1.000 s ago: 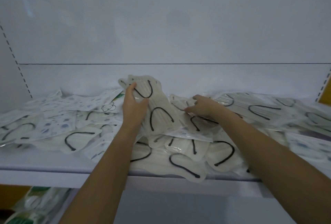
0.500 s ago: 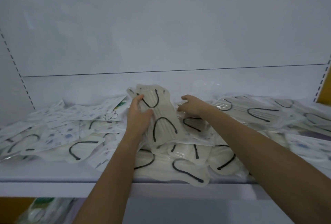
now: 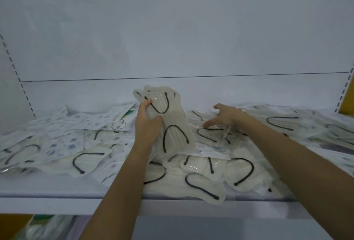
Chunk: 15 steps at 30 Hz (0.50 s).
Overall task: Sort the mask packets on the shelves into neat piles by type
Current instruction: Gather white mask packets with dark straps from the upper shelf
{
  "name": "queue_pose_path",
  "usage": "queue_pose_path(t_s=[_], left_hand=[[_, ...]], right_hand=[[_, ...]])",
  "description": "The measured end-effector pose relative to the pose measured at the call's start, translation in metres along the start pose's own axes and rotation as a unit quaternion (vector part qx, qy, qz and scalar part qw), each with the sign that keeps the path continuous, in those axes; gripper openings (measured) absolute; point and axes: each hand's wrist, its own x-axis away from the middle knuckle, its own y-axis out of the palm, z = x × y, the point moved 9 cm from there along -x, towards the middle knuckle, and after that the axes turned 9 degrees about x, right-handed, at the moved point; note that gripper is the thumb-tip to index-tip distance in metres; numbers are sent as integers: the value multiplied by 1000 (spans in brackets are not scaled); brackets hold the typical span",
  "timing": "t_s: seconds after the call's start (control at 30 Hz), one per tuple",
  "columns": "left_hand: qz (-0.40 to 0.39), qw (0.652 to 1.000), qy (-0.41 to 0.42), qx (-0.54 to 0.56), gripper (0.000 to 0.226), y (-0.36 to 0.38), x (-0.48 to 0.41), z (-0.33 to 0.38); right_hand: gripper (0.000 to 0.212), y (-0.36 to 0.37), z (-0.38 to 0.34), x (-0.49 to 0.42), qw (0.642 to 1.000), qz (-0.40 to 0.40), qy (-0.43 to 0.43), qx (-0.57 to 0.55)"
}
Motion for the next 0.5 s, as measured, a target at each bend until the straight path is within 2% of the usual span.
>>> queue_pose_path(t_s=[0.2,0.3,0.37,0.43,0.5], left_hand=[[7,1000,4,10,51,-3,1,1],[3,1000,6,10,51,-3,0,0],[3,1000,12,16,51,-4,0,0],[19,999,26,17,50,-7,-2,0],[49,998,36,13,49,-14,-3,0]], right_hand=[[80,-6,-31,4,992,-9,-90,-93],[85,-1,-41,6,989,-52,-106,-89],[80,2,-46,6,988,-59,-115,-80],[67,-11,-44,3,989,5,-109,-96],[59,-36,-31,0,978,127,-73,-146]])
